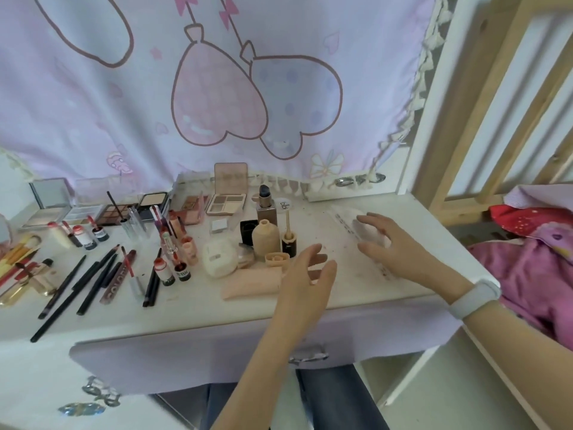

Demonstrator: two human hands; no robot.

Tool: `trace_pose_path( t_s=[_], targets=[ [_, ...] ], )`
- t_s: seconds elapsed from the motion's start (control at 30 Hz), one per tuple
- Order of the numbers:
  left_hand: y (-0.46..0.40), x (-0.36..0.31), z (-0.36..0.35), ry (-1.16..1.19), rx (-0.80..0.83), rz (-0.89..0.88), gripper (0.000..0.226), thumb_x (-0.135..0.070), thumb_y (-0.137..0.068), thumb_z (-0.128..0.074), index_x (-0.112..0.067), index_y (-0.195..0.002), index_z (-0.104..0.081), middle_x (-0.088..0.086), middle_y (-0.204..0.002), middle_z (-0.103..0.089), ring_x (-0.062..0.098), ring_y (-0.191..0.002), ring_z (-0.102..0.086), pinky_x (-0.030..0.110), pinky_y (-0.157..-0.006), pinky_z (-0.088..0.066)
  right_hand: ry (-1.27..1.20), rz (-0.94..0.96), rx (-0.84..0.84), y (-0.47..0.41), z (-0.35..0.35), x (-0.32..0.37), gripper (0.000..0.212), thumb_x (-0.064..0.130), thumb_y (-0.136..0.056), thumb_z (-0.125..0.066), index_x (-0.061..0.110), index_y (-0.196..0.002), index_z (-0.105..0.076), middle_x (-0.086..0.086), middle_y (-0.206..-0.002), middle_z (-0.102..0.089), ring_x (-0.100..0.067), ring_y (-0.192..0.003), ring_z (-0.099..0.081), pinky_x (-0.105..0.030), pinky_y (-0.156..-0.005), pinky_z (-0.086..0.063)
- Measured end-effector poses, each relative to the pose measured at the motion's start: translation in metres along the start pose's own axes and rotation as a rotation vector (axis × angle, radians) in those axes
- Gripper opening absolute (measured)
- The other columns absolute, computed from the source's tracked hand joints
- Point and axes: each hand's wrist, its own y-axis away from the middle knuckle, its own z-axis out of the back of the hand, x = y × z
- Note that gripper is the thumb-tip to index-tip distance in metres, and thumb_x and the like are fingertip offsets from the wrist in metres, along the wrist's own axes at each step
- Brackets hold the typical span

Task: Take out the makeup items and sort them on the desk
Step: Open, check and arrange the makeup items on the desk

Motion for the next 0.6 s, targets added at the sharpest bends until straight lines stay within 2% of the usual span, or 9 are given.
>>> trace_pose_path(
  t_s=[0.07, 0.13, 0.23, 0.27, 0.33, 0.37, 0.43, 0.5, 0.6],
  targets=[
    [-0.010, -0.001, -0.012, 0.221, 0.017, 0.092, 0.050, -0.031, -0.093, -0.050, -0.026, -0.140, -0.033, -0.008, -0.122, -0.051, 0.009, -0.099, -0.061, 0.025, -0.083, -0.054, 0.011, 0.043, 0.056, 0.009, 0.003, 0.000, 0.051, 0.030, -0.087, -0.060, 0.035, -0.133, -0.039, 0.011, -0.146, -0.027, 0.000, -0.125, -0.028, -0.013, -0.097, -0.021],
    [-0.021, 0.001, -0.021, 0.375, 0.029, 0.095, 0.055, -0.030, -0.093, -0.051, -0.032, -0.142, -0.027, -0.004, -0.129, -0.046, 0.014, -0.099, -0.064, 0.028, -0.078, -0.056, 0.096, 0.093, 0.102, 0.015, 0.004, -0.003, 0.053, 0.030, -0.086, -0.060, 0.033, -0.135, -0.039, 0.013, -0.144, -0.029, 0.005, -0.122, -0.027, 0.005, -0.089, -0.018],
    [-0.036, 0.007, -0.030, 0.500, -0.014, 0.065, 0.031, -0.022, -0.094, -0.051, -0.033, -0.123, -0.047, 0.009, -0.125, -0.054, 0.018, -0.094, -0.067, 0.028, -0.072, -0.057, 0.213, 0.104, 0.176, 0.016, 0.009, -0.005, 0.049, 0.036, -0.087, -0.058, 0.037, -0.133, -0.041, 0.022, -0.136, -0.034, 0.008, -0.116, -0.029, 0.014, -0.078, -0.013],
    [-0.040, 0.009, -0.033, 0.508, -0.044, 0.066, 0.025, -0.020, -0.094, -0.051, -0.032, -0.116, -0.052, 0.011, -0.120, -0.058, 0.019, -0.093, -0.068, 0.028, -0.070, -0.057, 0.238, 0.107, 0.180, 0.014, 0.012, -0.005, 0.048, 0.037, -0.086, -0.058, 0.037, -0.132, -0.043, 0.023, -0.134, -0.037, 0.010, -0.114, -0.030, 0.014, -0.078, -0.013],
    [-0.045, 0.014, -0.039, 0.510, -0.091, 0.083, 0.024, -0.016, -0.094, -0.050, -0.027, -0.115, -0.055, 0.009, -0.109, -0.065, 0.019, -0.090, -0.069, 0.028, -0.070, -0.057, 0.275, 0.104, 0.168, 0.010, 0.017, -0.003, 0.046, 0.037, -0.084, -0.060, 0.036, -0.129, -0.049, 0.022, -0.133, -0.044, 0.010, -0.113, -0.036, 0.007, -0.087, -0.020],
    [-0.047, 0.016, -0.042, 0.495, -0.114, 0.088, 0.025, -0.016, -0.094, -0.050, -0.023, -0.118, -0.055, 0.007, -0.105, -0.067, 0.019, -0.091, -0.068, 0.030, -0.072, -0.057, 0.315, 0.101, 0.175, 0.008, 0.019, -0.001, 0.046, 0.037, -0.083, -0.059, 0.035, -0.128, -0.050, 0.021, -0.133, -0.047, 0.007, -0.115, -0.040, -0.001, -0.093, -0.025],
    [-0.051, 0.019, -0.046, 0.395, -0.170, 0.078, 0.028, -0.017, -0.094, -0.051, -0.021, -0.121, -0.053, 0.005, -0.112, -0.065, 0.019, -0.099, -0.065, 0.036, -0.084, -0.055, 0.440, 0.141, 0.206, 0.005, 0.021, 0.004, 0.046, 0.035, -0.083, -0.057, 0.031, -0.129, -0.052, 0.017, -0.134, -0.050, -0.006, -0.118, -0.048, -0.019, -0.098, -0.037],
    [-0.053, 0.021, -0.049, 0.318, -0.201, 0.059, 0.032, -0.018, -0.093, -0.052, -0.021, -0.125, -0.053, 0.004, -0.123, -0.060, 0.017, -0.105, -0.061, 0.038, -0.092, -0.051, 0.547, 0.215, 0.228, 0.001, 0.021, 0.006, 0.044, 0.031, -0.084, -0.053, 0.028, -0.127, -0.053, 0.012, -0.133, -0.053, -0.016, -0.110, -0.055, -0.025, -0.092, -0.042],
    [-0.052, 0.022, -0.052, 0.236, -0.212, 0.022, 0.036, -0.015, -0.092, -0.054, -0.017, -0.128, -0.053, -0.002, -0.129, -0.055, 0.005, -0.104, -0.059, 0.039, -0.099, -0.045, 0.734, 0.276, 0.280, -0.005, 0.021, 0.000, 0.047, 0.027, -0.085, -0.047, 0.025, -0.132, -0.049, 0.011, -0.139, -0.047, -0.023, -0.101, -0.057, -0.024, -0.081, -0.041]
  ],
)
